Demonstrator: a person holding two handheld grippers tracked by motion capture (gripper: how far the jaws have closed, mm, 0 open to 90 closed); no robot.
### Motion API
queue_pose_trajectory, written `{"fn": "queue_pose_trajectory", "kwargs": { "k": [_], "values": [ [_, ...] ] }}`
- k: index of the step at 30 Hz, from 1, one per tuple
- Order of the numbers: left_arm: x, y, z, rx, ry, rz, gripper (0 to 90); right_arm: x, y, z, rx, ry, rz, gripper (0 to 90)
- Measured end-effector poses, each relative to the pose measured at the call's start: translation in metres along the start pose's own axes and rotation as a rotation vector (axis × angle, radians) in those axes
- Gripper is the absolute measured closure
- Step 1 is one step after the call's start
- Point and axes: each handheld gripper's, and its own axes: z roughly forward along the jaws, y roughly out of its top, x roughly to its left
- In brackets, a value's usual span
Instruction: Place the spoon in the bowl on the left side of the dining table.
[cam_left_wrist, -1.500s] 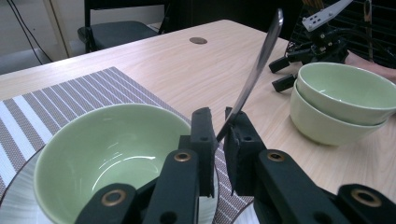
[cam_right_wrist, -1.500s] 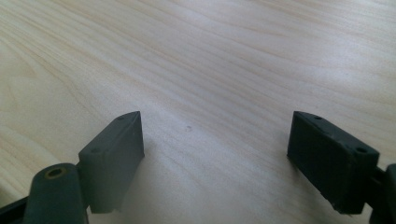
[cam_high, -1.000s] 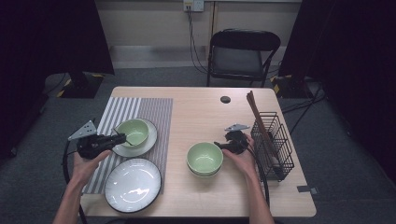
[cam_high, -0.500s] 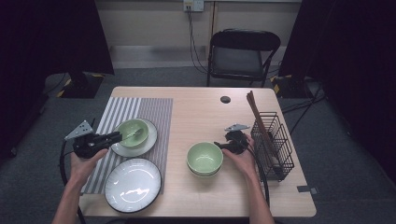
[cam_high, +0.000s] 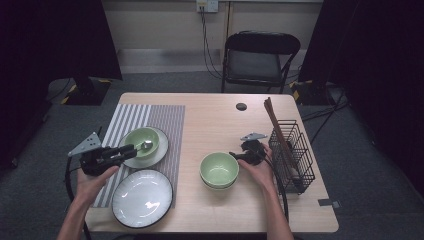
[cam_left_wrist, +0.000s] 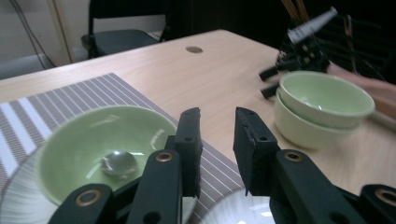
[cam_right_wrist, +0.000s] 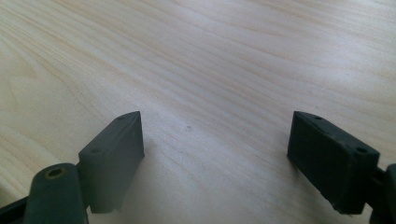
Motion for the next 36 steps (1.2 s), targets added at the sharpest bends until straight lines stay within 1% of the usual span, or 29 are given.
{"fn": "queue_pose_trajectory", "kwargs": {
  "k": [2,3,4,6,7,9,10,11,13,15,16,17,18,19,21,22,23,25,26,27,30,32,33,34,35,36],
  "values": [
    [-0.006,-0.005,0.001,0.018,-0.002,0.001,72.9,0.000,0.000,0.000,0.000,0.000,0.000,17.6],
    [-0.009,-0.011,0.002,0.030,-0.008,0.006,73.6,0.000,0.000,0.000,0.000,0.000,0.000,17.7],
    [-0.010,-0.014,0.002,0.040,-0.006,0.008,73.9,0.000,0.000,0.000,0.000,0.000,0.000,17.6],
    [-0.008,-0.021,0.004,0.060,-0.017,-0.005,75.7,0.000,0.000,0.000,0.000,0.000,0.000,17.7],
    [-0.008,-0.023,0.004,0.061,-0.006,-0.006,75.8,0.000,0.000,0.000,0.000,0.000,0.000,17.7],
    [-0.005,-0.027,0.006,0.074,0.010,-0.026,75.6,0.000,0.000,0.000,0.000,0.000,0.000,17.7],
    [-0.005,-0.029,0.007,0.077,0.032,-0.020,75.1,0.000,0.000,0.000,0.000,0.000,0.000,17.6],
    [-0.004,-0.031,0.010,0.093,0.028,-0.019,75.1,0.000,0.000,0.000,0.000,0.000,0.000,17.6],
    [-0.002,-0.035,0.012,0.095,0.021,-0.036,73.9,0.000,0.000,0.000,0.000,0.000,0.000,17.7],
    [0.002,-0.038,0.013,0.122,0.045,-0.027,73.8,0.000,0.000,0.000,0.000,0.000,0.000,17.6],
    [0.004,-0.039,0.012,0.122,0.050,-0.036,73.0,0.000,0.000,0.000,0.000,0.000,0.000,17.7],
    [0.007,-0.040,0.011,0.108,0.046,-0.055,71.0,0.000,0.000,0.000,0.000,0.000,0.000,17.7],
    [0.008,-0.041,0.010,0.105,0.051,-0.054,70.4,0.000,0.000,0.000,0.000,-0.001,0.000,17.7],
    [0.010,-0.040,0.007,0.106,0.073,-0.045,70.3,0.000,0.000,0.000,0.000,0.000,0.000,17.6],
    [0.015,-0.040,0.004,0.080,0.065,-0.072,69.5,0.000,0.000,0.000,0.000,0.000,0.000,17.7],
    [0.017,-0.040,0.003,0.074,0.081,-0.078,69.4,0.000,0.000,0.000,0.000,0.000,0.000,17.7],
    [0.018,-0.039,0.001,0.074,0.084,-0.084,68.8,0.000,0.000,0.000,0.000,0.000,0.000,17.7],
    [0.019,-0.037,-0.001,0.077,0.096,-0.071,68.1,0.000,0.000,0.000,0.000,0.000,0.000,17.6],
    [0.019,-0.037,-0.001,0.070,0.102,-0.069,68.3,0.000,0.000,0.000,0.000,0.000,0.000,17.6],
    [0.021,-0.036,-0.002,0.065,0.102,-0.073,68.7,0.000,0.000,0.000,0.000,0.000,0.000,17.6],
    [0.027,-0.036,-0.004,0.065,0.125,-0.072,68.1,0.000,0.000,0.000,0.000,0.000,0.000,17.7],
    [0.031,-0.036,-0.006,0.066,0.143,-0.079,66.8,0.000,0.000,0.000,0.000,0.000,0.000,17.7],
    [0.035,-0.036,-0.006,0.069,0.157,-0.077,65.1,0.000,0.000,0.000,0.000,0.000,0.000,17.7],
    [0.038,-0.036,-0.007,0.072,0.180,-0.081,62.1,0.000,0.000,0.000,0.000,0.000,0.000,17.7],
    [0.041,-0.037,-0.008,0.057,0.182,-0.099,60.3,0.000,0.000,0.000,0.000,0.000,0.000,17.7],
    [0.043,-0.037,-0.009,0.049,0.171,-0.121,60.3,0.000,0.000,0.000,0.000,0.000,0.000,17.7]
  ]
}}
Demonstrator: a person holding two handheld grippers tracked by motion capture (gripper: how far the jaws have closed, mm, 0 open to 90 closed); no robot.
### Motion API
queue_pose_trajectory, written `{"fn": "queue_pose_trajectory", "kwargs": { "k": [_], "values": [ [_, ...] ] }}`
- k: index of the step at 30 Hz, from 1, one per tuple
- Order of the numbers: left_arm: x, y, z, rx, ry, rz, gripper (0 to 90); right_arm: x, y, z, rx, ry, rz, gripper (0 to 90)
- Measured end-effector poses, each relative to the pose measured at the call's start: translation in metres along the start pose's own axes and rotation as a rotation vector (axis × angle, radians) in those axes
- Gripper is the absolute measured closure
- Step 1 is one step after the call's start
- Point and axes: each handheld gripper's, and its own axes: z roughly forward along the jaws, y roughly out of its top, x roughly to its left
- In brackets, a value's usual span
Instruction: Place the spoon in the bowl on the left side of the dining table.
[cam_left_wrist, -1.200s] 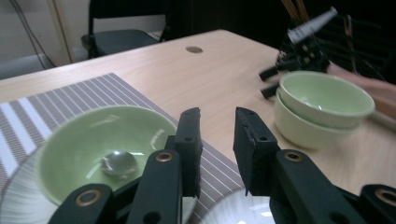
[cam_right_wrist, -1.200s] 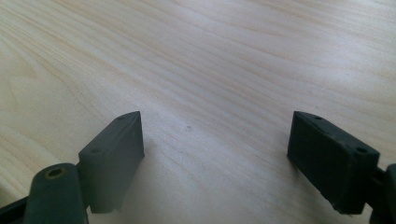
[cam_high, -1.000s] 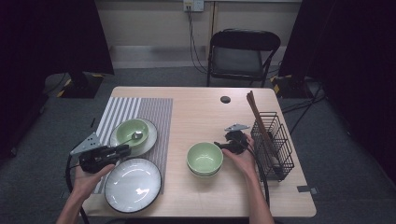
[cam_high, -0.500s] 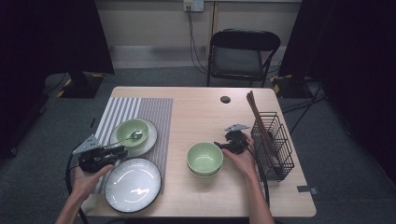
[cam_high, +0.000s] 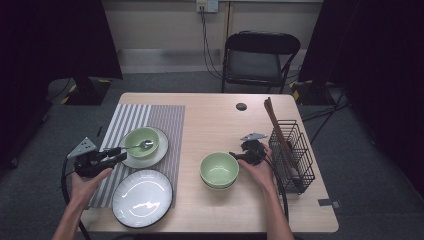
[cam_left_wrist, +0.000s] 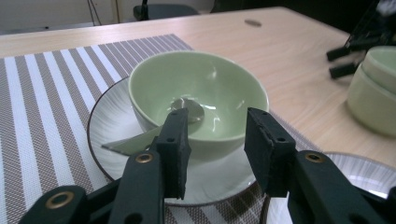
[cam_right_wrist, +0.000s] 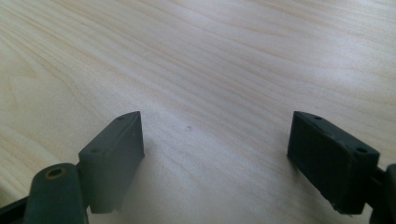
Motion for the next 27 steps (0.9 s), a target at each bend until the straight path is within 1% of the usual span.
{"fn": "queue_pose_trajectory", "kwargs": {
  "k": [1,3,5,7,8,9,10,11,13,14,15,18,19,20,21,22,24,26,27],
  "values": [
    [0.003,0.000,0.001,-0.001,0.001,-0.004,60.7,0.000,0.000,0.000,0.000,0.000,0.000,17.6],
    [0.007,-0.001,0.002,0.015,0.019,0.011,60.5,0.000,0.000,0.000,0.000,0.000,0.000,17.7],
    [0.010,-0.002,0.003,0.013,0.017,-0.004,59.7,0.000,0.000,0.000,0.000,0.000,0.000,17.6],
    [0.012,-0.002,0.003,0.006,0.028,0.004,59.2,0.000,0.000,0.000,0.000,0.000,0.000,17.7],
    [0.015,-0.002,0.003,0.009,0.026,0.003,58.8,0.000,0.000,0.000,0.000,0.000,0.000,17.7],
    [0.016,-0.002,0.004,0.013,0.026,-0.008,58.6,0.000,0.000,0.000,0.000,0.000,0.000,17.6],
    [0.017,-0.001,0.005,0.021,0.033,0.001,58.0,0.000,0.000,0.000,0.000,0.000,0.000,17.6],
    [0.017,-0.001,0.006,0.021,0.036,-0.007,57.2,0.000,0.000,0.000,0.000,0.000,0.000,17.6],
    [0.017,0.001,0.007,0.019,0.025,-0.008,54.3,0.000,0.000,0.000,0.000,0.000,0.000,17.6],
    [0.016,0.002,0.007,0.026,0.040,0.014,54.3,0.000,0.000,0.000,0.000,0.000,0.000,17.6],
    [0.015,0.004,0.007,0.037,0.055,0.028,53.5,0.000,0.000,0.000,0.000,0.000,0.000,17.6],
    [0.012,0.003,0.005,0.033,0.050,0.032,53.7,0.000,0.000,0.000,0.000,0.000,0.000,17.7],
    [0.009,0.002,0.004,0.049,0.040,0.038,53.7,0.000,0.000,0.000,0.000,0.000,0.000,17.6],
    [0.008,0.000,0.004,0.055,0.032,0.040,51.8,0.000,0.000,0.000,0.000,0.000,0.000,17.6],
    [0.007,-0.001,0.003,0.060,0.030,0.039,50.4,0.000,0.000,0.000,0.000,0.000,0.000,17.6],
    [0.007,-0.003,0.003,0.066,0.036,0.053,50.0,0.000,0.000,0.000,0.000,0.000,0.000,17.7],
    [0.009,-0.007,0.003,0.102,0.043,0.038,46.1,0.000,0.000,0.000,0.000,0.000,0.000,17.7],
    [0.012,-0.010,0.001,0.102,0.046,0.014,42.8,0.000,0.000,0.000,0.000,-0.001,0.001,17.7],
    [0.013,-0.012,0.001,0.102,0.050,0.011,41.4,0.000,0.000,0.000,0.000,-0.001,0.001,17.6]
  ]
}}
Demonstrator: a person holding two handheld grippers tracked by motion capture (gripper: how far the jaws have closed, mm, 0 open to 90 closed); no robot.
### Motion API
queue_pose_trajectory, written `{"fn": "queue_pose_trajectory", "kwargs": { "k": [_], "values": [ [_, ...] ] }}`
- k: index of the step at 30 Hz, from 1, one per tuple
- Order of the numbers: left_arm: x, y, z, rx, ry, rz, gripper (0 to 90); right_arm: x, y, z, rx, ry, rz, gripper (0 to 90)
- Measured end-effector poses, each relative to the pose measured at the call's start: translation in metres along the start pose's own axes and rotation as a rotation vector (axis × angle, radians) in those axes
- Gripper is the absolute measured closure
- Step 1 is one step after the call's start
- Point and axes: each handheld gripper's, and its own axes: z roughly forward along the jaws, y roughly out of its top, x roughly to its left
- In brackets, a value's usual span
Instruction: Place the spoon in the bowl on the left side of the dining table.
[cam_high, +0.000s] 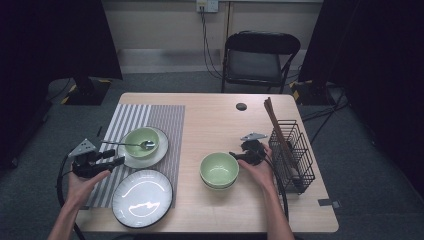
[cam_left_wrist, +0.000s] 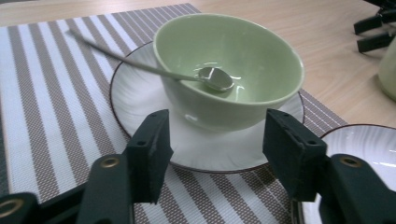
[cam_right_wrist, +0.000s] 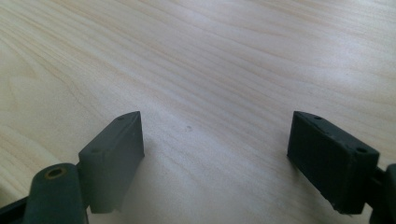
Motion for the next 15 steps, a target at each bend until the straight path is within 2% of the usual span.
{"fn": "queue_pose_trajectory", "kwargs": {
  "k": [1,2,4,5,8,9,12,14,15],
  "values": [
    [0.003,-0.004,0.001,0.014,-0.029,-0.013,40.7,0.000,0.000,0.000,0.000,0.000,0.000,17.7],
    [0.004,-0.008,0.002,0.020,-0.041,-0.031,40.7,0.000,0.000,0.000,0.000,0.000,0.000,17.7],
    [0.004,-0.018,0.004,0.042,-0.009,-0.015,39.3,0.000,0.000,0.000,0.000,0.000,0.000,17.7],
    [0.006,-0.021,0.005,0.051,-0.018,-0.030,38.0,0.000,0.000,0.000,0.000,0.000,0.000,17.6],
    [0.010,-0.027,0.007,0.072,0.030,-0.054,33.7,0.000,0.000,0.000,0.000,0.000,0.000,17.7],
    [0.011,-0.028,0.008,0.077,0.033,-0.056,32.6,0.000,0.000,0.000,0.000,0.000,0.000,17.7],
    [0.013,-0.036,0.013,0.115,0.072,-0.037,31.7,0.000,0.000,0.000,0.000,0.000,-0.001,17.7],
    [0.015,-0.040,0.018,0.137,0.069,-0.065,30.1,0.000,0.000,0.000,0.001,-0.002,0.001,17.7],
    [0.014,-0.040,0.019,0.144,0.072,-0.063,28.4,0.000,0.000,0.000,0.002,-0.003,0.002,17.7]
  ]
}}
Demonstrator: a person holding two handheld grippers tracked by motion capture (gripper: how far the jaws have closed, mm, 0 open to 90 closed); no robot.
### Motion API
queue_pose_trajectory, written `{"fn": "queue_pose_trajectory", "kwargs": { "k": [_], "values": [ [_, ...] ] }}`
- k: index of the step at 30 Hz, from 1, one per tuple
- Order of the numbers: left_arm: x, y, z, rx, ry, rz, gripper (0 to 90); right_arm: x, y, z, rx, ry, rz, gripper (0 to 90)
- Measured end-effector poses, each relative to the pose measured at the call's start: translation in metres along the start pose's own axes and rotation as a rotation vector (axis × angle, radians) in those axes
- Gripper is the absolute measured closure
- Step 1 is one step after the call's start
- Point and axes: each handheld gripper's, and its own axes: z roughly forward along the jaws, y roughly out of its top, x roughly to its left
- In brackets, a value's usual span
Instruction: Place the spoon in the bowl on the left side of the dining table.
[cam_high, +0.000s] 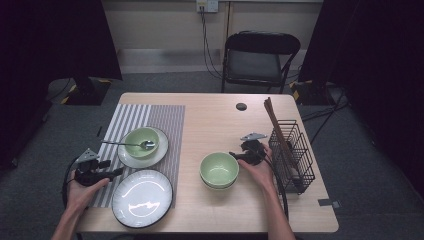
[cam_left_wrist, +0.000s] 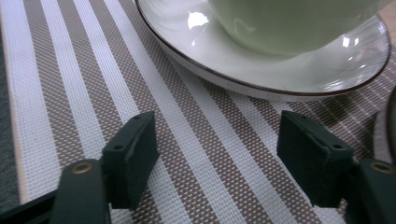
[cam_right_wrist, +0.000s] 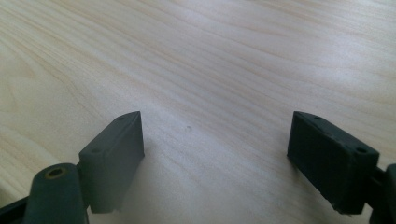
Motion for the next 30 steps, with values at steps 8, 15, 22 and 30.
{"fn": "queue_pose_trajectory", "kwargs": {
  "k": [8,15,22,30],
  "values": [
    [-0.005,0.001,0.005,0.018,0.069,0.068,28.0,-0.002,0.003,-0.003,0.030,0.007,0.002,21.9],
    [-0.005,0.001,0.006,0.031,0.094,0.088,23.4,-0.001,0.009,-0.014,-0.010,0.002,0.024,27.3],
    [-0.005,0.001,0.006,0.031,0.093,0.087,23.3,0.005,0.026,-0.027,-0.043,0.014,0.035,31.2],
    [-0.005,0.001,0.006,0.031,0.093,0.087,23.3,0.017,0.043,-0.045,-0.102,0.061,0.026,35.4]
  ]
}}
